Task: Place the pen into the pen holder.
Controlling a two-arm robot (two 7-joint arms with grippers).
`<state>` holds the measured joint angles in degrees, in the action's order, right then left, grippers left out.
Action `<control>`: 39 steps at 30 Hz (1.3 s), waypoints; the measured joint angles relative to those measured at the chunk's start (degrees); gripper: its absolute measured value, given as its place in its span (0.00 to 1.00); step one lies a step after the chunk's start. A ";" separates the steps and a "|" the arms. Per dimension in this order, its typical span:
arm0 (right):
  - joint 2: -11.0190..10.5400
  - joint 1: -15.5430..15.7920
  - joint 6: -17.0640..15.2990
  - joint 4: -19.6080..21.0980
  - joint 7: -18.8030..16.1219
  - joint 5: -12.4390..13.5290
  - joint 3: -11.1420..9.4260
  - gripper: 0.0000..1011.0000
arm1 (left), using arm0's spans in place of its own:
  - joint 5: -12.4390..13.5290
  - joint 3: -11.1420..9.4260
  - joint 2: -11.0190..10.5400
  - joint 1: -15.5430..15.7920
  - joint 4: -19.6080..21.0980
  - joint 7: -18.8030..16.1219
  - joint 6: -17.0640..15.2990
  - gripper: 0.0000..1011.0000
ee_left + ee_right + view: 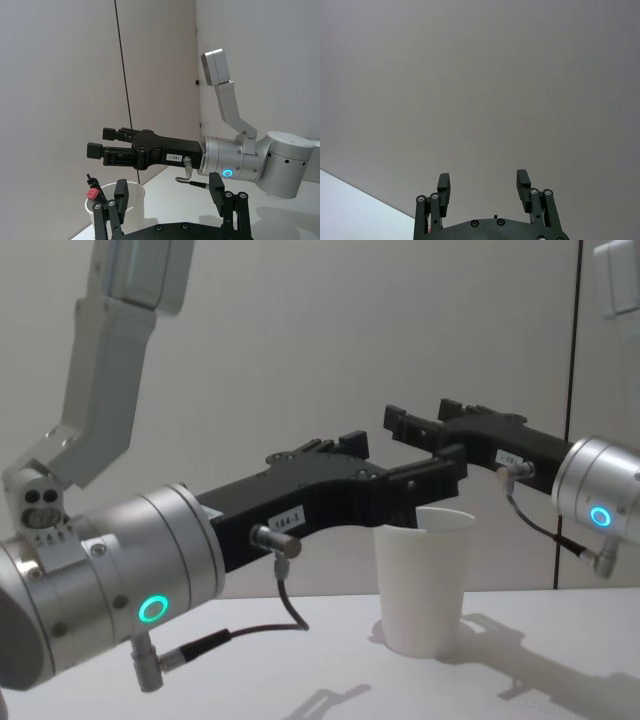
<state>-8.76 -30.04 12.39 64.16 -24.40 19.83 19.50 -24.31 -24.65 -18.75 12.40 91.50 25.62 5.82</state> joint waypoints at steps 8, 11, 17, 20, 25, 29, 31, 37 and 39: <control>-0.22 0.27 -0.01 0.73 0.01 0.57 -0.20 0.99 | 0.00 0.00 -0.01 0.00 0.00 0.00 0.00 0.99; -0.52 0.66 -0.08 1.59 0.09 1.11 -0.43 0.99 | 0.00 0.00 0.00 0.00 0.00 0.00 0.00 0.99; -1.68 2.27 -0.45 4.90 0.71 3.37 -1.26 0.99 | 0.00 0.00 0.00 0.00 0.00 0.00 0.00 0.99; -2.16 2.96 -0.57 6.26 1.06 4.17 -1.60 0.99 | 0.00 0.00 -0.01 0.00 0.00 0.00 0.00 0.99; -3.33 4.58 -0.94 9.34 2.18 5.62 -2.37 0.99 | 0.00 0.00 -0.01 0.00 0.00 0.00 0.00 0.99; -4.27 6.00 -1.25 11.87 3.14 6.70 -2.96 0.99 | 0.00 0.00 0.00 0.00 0.00 0.00 0.00 0.99; -4.54 6.38 -1.34 12.54 3.41 6.99 -3.12 0.99 | 0.00 0.00 0.00 0.00 0.00 0.00 0.00 0.99; -4.62 6.69 -1.47 12.88 3.63 6.98 -3.15 0.99 | 0.19 0.00 -0.04 0.00 0.01 -0.35 -0.05 0.99; -4.69 6.97 -1.63 13.17 3.84 6.86 -3.19 0.99 | 0.41 -0.01 -0.08 0.01 0.03 -0.72 -0.13 0.99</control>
<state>-13.44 -23.07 10.77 77.33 -20.56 26.69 16.31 -23.90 -24.66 -18.83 12.41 91.53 24.90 5.69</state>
